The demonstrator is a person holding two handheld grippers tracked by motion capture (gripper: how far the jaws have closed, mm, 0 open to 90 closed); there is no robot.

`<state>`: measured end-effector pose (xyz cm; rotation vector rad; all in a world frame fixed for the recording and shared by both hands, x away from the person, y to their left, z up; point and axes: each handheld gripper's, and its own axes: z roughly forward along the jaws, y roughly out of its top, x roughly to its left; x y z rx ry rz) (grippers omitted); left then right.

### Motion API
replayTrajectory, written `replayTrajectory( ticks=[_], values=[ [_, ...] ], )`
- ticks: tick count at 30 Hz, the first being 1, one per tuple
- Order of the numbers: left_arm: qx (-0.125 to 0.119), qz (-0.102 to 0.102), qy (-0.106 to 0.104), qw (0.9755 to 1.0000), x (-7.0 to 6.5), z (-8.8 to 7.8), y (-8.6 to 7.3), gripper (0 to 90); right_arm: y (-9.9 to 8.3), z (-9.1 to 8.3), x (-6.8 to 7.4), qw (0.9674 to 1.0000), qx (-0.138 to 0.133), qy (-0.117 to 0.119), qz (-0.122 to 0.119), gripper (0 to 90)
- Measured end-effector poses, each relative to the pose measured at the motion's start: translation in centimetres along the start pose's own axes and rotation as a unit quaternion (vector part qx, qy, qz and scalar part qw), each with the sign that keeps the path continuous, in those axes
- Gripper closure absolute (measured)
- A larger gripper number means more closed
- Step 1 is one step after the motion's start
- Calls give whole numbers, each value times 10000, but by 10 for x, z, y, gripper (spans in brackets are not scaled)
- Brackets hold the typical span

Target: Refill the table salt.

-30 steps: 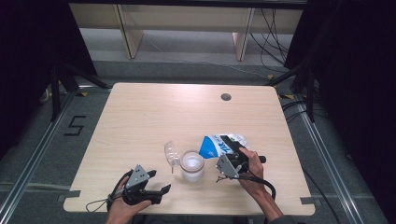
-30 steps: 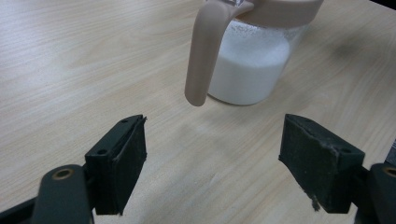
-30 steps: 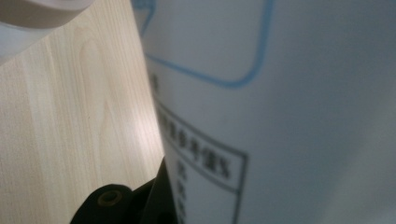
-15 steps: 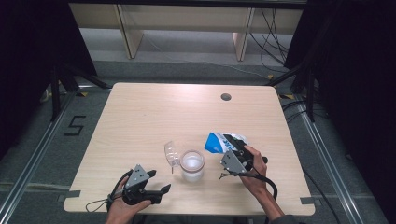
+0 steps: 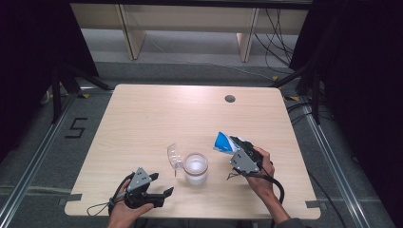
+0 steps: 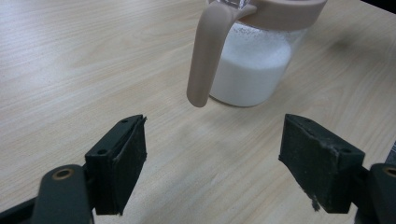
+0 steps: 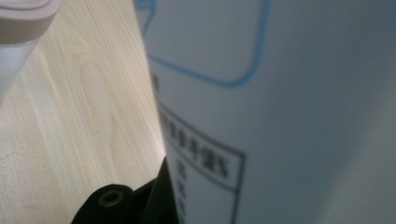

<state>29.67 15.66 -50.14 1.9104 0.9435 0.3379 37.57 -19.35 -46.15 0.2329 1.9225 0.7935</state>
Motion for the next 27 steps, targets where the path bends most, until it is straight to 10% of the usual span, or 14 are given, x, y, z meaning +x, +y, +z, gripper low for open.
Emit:
replayTrajectory(
  ticks=[12,27],
  values=[
    [-24,-33,32,10000,0,-1,1,222,-14,1,-6,9966,-101,202,796,817],
    [-33,-23,44,10000,-1,0,1,222,-38,-2,-24,9790,-319,257,1996,821]
  ],
)
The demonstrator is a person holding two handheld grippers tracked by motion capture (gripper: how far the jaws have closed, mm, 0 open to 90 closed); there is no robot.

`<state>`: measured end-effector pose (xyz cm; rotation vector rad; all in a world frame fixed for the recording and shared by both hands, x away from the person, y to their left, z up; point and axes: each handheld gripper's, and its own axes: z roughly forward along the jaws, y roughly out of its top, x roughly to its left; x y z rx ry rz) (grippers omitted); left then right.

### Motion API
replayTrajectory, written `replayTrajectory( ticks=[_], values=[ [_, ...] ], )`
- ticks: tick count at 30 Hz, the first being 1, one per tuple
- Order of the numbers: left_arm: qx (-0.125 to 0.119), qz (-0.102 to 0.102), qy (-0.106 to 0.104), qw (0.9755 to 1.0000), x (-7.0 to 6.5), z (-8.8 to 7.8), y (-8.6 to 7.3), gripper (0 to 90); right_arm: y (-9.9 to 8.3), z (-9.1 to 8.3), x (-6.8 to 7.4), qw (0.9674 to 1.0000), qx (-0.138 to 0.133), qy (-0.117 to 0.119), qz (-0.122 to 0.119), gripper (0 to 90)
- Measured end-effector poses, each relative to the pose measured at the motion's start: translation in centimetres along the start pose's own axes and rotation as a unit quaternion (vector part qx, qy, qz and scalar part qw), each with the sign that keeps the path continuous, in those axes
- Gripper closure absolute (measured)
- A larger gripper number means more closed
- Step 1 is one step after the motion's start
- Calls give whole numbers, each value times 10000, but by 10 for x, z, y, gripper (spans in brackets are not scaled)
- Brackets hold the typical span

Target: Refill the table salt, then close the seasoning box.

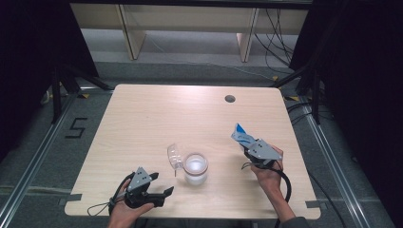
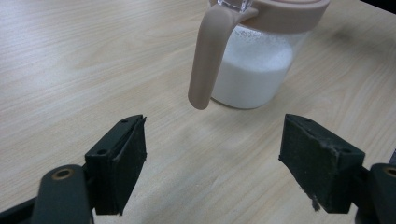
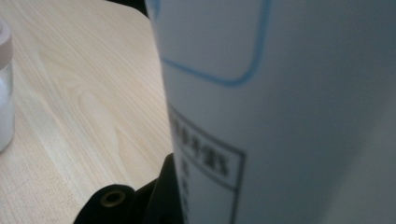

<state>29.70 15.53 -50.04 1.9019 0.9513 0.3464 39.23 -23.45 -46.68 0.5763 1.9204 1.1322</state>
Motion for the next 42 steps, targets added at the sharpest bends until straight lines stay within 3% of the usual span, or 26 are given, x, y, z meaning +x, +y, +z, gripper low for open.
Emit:
replayTrajectory(
  ticks=[6,7,9,15,19,21,24,25,26,29,31,32,35,36,38,42],
  values=[
    [12,-1,-15,10000,0,1,1,222,-7,-1,-6,9989,-48,61,455,822],
    [8,76,-28,10000,1,1,1,222,-7,-2,-7,9990,-35,72,436,823],
    [1,45,-23,10000,0,1,1,222,-7,-2,-8,9990,-74,60,427,823],
    [15,8,-22,10000,-1,2,2,222,-13,-4,-14,9975,-77,64,706,824],
    [-10,-16,-42,10000,-1,3,2,222,-18,-6,-20,9980,-77,-6,630,825],
    [7,78,-54,10000,0,3,3,222,-21,-7,-23,9977,6,-79,668,825],
    [13,31,-54,10000,-1,3,2,222,-26,-8,-28,9963,16,-102,855,826],
    [14,99,-47,9999,0,3,2,222,-29,-10,-30,9940,65,-133,1081,826],
    [-7,12,-42,10000,-1,3,2,222,-30,-10,-30,9934,-15,-165,1135,826],
    [-11,-21,-33,10000,-1,3,2,222,-33,-10,-37,9948,19,-214,996,827],
    [11,51,-34,10000,-1,3,2,221,-34,-10,-37,9941,4,-161,1076,828],
    [3,70,-32,10000,-1,3,2,221,-35,-10,-39,9947,38,-212,1005,829],
    [6,20,0,10000,-1,2,2,221,-37,-8,-39,9945,18,-188,1028,830],
    [-12,23,-6,10000,0,2,2,221,-37,-8,-37,9921,144,-186,1231,832],
    [-12,24,-24,10000,-1,2,2,221,-38,-6,-39,9933,14,-214,1135,836],
    [-3,71,-34,10000,-1,1,1,221,-38,-4,-38,9918,-47,-163,1266,862]
  ],
)
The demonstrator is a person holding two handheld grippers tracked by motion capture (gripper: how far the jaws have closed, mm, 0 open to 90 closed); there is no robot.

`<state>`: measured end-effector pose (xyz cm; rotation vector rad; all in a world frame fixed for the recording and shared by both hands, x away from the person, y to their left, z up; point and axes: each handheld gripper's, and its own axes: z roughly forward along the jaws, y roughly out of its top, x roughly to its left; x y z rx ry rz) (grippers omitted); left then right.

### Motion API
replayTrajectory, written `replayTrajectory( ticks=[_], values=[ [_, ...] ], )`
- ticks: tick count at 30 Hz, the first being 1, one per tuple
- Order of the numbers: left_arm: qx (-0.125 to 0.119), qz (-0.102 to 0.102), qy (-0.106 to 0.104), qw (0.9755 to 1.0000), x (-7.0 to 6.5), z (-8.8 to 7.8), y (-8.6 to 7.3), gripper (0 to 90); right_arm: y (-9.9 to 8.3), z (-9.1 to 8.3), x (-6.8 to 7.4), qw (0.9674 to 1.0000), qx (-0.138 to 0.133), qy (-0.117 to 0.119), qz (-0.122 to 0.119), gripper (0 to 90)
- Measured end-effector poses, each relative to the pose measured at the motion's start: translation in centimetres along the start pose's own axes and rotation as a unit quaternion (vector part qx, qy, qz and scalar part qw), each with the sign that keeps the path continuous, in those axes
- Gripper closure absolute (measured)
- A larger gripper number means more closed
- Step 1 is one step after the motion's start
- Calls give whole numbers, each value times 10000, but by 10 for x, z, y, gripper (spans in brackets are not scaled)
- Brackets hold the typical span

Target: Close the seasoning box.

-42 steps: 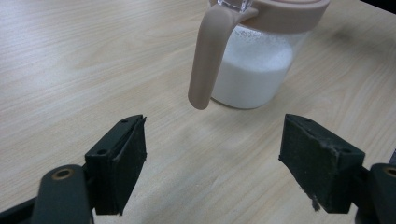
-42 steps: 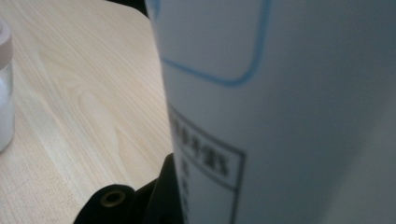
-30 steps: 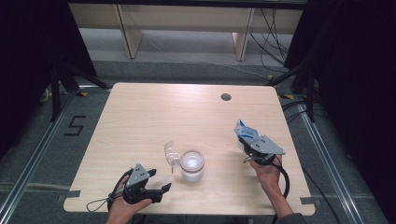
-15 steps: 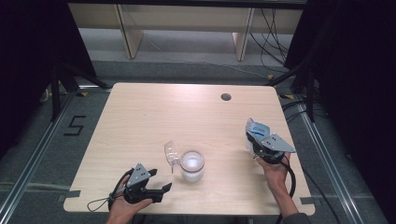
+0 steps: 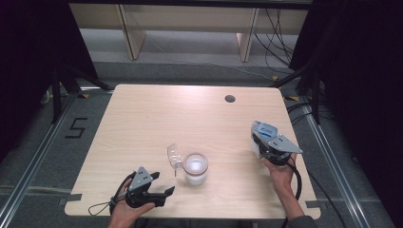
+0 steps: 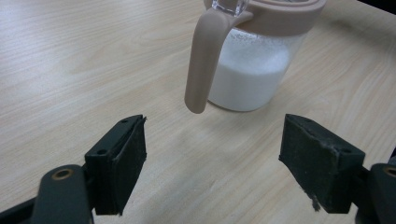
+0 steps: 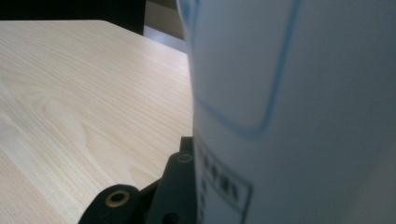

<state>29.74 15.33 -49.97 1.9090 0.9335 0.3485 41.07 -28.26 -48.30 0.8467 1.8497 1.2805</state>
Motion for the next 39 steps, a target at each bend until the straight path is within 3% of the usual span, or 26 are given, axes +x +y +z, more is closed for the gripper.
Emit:
replayTrajectory(
  ticks=[1,2,3,4,6,7,11,12,15,17,20,23,27,28,30,31,33,39],
  values=[
    [-1,56,-10,10000,1,0,0,221,0,0,0,10000,42,60,-65,886],
    [-33,-47,5,10000,1,0,0,221,1,1,4,9996,249,100,-75,899],
    [-41,-52,4,10000,1,0,0,221,0,3,3,9997,170,46,-145,900],
    [-36,17,1,10000,1,-1,0,221,-2,4,4,9999,118,76,-1,900],
    [-6,70,-1,10000,1,-1,0,221,1,4,5,9995,268,134,-126,900],
    [-6,70,-1,10000,1,-1,0,221,1,5,4,9995,209,93,-203,900],
    [-16,-7,-4,10000,0,0,0,221,0,4,5,9997,233,87,-9,900],
    [-17,-5,-2,10000,0,0,0,221,0,5,1,9998,112,48,-160,900],
    [-25,62,-1,10000,1,-1,0,221,-1,5,2,9998,122,136,72,900],
    [-13,57,25,10000,1,-1,1,221,-1,6,2,9999,56,156,34,900],
    [-31,8,6,10000,0,-1,0,221,-1,4,5,9996,156,137,200,899],
    [-4,93,12,10000,1,-1,0,221,-3,5,1,9997,156,101,144,849],
    [-3,65,33,10000,1,-1,0,221,-3,3,1,9990,251,53,359,781],
    [-33,26,12,10000,0,-1,0,221,-4,2,3,9987,235,-14,449,748],
    [-26,28,16,10000,0,0,0,221,-4,3,1,9995,149,-107,275,677],
    [-30,28,13,10000,0,0,1,221,-4,2,3,9986,269,-74,458,639],
    [-26,26,5,10000,0,0,1,221,-5,2,3,9976,230,-31,646,569],
    [-38,24,-10,10000,0,0,1,221,-4,-2,5,9976,214,-165,630,417]
  ],
)
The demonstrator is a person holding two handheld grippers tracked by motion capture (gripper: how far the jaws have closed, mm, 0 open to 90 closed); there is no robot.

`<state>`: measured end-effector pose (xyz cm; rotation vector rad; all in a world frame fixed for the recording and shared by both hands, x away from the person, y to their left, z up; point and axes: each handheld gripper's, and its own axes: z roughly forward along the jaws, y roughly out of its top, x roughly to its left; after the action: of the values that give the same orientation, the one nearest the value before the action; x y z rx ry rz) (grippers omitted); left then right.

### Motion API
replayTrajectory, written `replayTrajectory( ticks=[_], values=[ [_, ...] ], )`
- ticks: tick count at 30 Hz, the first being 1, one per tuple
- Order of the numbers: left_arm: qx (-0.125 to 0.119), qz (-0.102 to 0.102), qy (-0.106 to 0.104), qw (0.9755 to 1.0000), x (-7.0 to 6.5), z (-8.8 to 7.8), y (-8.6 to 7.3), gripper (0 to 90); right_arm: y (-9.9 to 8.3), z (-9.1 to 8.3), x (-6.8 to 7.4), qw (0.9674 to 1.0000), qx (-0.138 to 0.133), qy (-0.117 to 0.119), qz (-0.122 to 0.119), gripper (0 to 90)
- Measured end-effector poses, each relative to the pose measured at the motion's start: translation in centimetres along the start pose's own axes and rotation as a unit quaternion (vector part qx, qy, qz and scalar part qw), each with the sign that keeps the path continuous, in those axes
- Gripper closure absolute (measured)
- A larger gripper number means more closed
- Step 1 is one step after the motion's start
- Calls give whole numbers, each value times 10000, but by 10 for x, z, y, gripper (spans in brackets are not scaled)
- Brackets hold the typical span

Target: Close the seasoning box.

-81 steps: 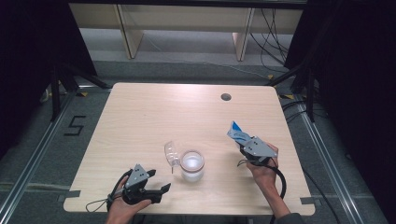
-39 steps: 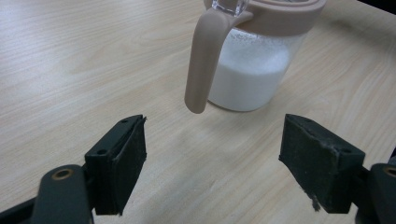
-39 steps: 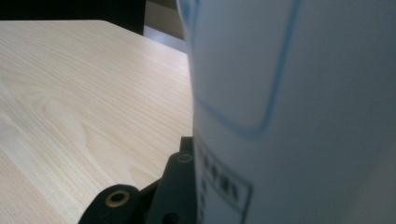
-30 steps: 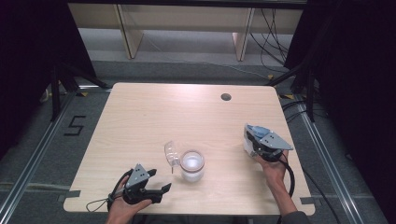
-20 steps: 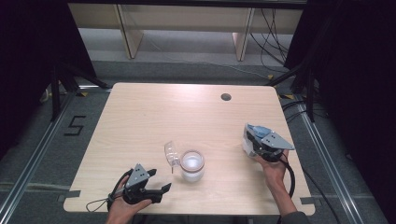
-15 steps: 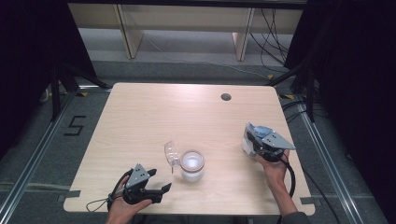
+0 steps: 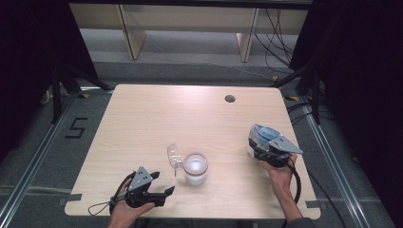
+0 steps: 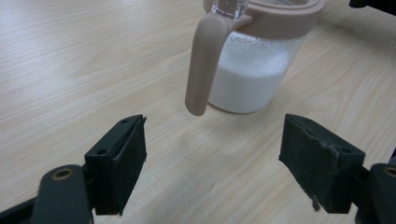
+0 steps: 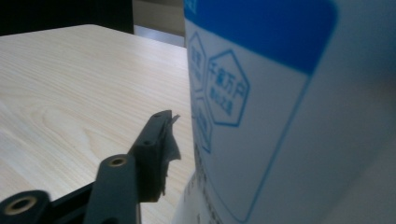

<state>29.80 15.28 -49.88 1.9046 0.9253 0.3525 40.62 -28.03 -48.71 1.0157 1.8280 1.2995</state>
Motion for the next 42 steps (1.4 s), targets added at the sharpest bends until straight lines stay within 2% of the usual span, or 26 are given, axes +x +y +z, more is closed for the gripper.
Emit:
replayTrajectory(
  ticks=[1,2,3,5,8,9,10,13,14,17,18,21,24,25,26,30,33,34,35,37,39,40,42],
  values=[
    [0,0,0,10000,0,0,0,221,1,-1,1,10000,9,-12,7,391],
    [0,1,0,10000,0,0,0,221,1,-3,3,9999,57,31,117,371],
    [-18,-16,41,10000,0,0,0,221,1,-3,3,9998,-3,97,144,356],
    [-15,5,39,10000,0,0,0,221,1,-7,4,9998,44,72,152,321],
    [-20,-6,49,10000,0,0,0,221,1,-10,4,9999,-22,63,159,300],
    [-18,2,56,10000,1,0,0,221,1,-12,3,9998,57,70,160,289],
    [-21,-2,55,10000,1,0,0,221,1,-14,4,9998,28,5,180,280],
    [-6,65,60,10000,2,-1,0,221,1,-18,3,9999,20,-17,133,268],
    [-12,-3,75,10000,1,-1,0,221,1,-20,3,9999,-7,-61,157,262],
    [-25,-2,61,10000,1,0,0,221,2,-26,2,9998,-52,-53,200,261],
    [-13,62,56,10000,2,0,0,221,3,-28,2,9998,-23,-52,194,261],
    [-20,12,56,10000,1,0,0,221,4,-32,4,9998,-27,-93,183,257],
    [-25,4,54,10000,1,0,0,221,4,-36,6,9998,-1,-123,155,232],
    [-10,78,60,10000,2,-1,0,221,4,-37,6,9998,28,-47,188,219],
    [-12,71,60,10000,2,-1,0,221,4,-39,8,9998,43,-121,178,194],
    [-32,-1,55,10000,1,0,0,221,3,-42,9,9997,111,-131,180,168],
    [-14,80,53,10000,2,-1,0,221,0,-46,10,9995,203,-43,253,157],
    [-25,3,59,10000,1,0,0,221,0,-47,11,9996,180,-59,209,157],
    [-25,3,59,10000,1,0,0,221,0,-48,12,9994,205,13,262,157],
    [-11,9,88,10000,1,-1,0,221,0,-50,14,9991,235,-23,340,156],
    [-19,3,88,10000,1,-1,0,221,0,-51,15,9995,194,-25,247,155],
    [-17,5,88,10000,1,-1,0,221,-1,-51,15,9995,189,63,252,155],
    [-19,5,87,10000,1,-1,0,221,0,-54,17,9993,277,48,263,154]
  ],
)
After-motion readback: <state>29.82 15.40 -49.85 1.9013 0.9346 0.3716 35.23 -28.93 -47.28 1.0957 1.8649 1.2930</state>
